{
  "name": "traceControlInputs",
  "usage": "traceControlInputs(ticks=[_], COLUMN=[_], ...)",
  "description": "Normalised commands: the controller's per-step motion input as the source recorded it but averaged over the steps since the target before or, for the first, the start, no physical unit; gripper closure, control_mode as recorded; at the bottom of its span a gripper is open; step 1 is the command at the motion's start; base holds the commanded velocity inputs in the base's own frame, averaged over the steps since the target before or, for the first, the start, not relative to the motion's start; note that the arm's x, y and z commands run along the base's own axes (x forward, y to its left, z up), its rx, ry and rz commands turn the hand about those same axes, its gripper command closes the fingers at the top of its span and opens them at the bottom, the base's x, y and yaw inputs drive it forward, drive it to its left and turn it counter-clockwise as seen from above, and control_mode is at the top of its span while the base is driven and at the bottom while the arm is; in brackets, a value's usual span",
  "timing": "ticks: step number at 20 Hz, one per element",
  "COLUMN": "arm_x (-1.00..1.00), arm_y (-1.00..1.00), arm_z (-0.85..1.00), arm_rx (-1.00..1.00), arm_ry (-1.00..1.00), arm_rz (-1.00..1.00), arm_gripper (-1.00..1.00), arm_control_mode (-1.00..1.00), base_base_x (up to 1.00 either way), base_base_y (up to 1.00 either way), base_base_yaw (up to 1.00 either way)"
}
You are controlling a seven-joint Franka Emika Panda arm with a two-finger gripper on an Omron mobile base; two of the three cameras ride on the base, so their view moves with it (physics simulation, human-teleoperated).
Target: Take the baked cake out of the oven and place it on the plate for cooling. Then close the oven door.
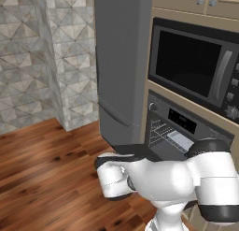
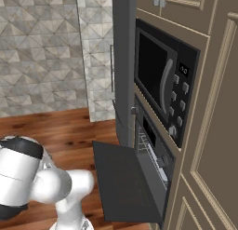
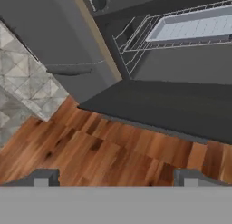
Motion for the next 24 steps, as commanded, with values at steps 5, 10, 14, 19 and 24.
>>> traceControlInputs(ticks=[5, 10, 14, 19, 24], arm_x=[0.22, 0.50, 0.27, 0.06, 0.05], arm_y=[0.65, 0.35, 0.18, 0.36, 0.69], arm_z=[-0.20, -0.20, -0.32, -0.52, -0.53], arm_rx=[-0.19, -0.17, -0.17, -0.24, -0.25], arm_ry=[0.01, -0.01, -0.02, -0.08, -0.14], arm_rz=[-0.53, -0.40, -0.26, -0.22, -0.13], arm_gripper=[-1.00, -1.00, -1.00, -1.00, -1.00], arm_control_mode=[-1.00, -1.00, -1.00, -1.00, -1.00], base_base_x=[0.00, 0.00, 0.00, 0.00, 0.00], base_base_y=[0.00, 0.00, 0.00, 0.00, 0.00], base_base_yaw=[0.00, 0.00, 0.00, 0.00, 0.00])
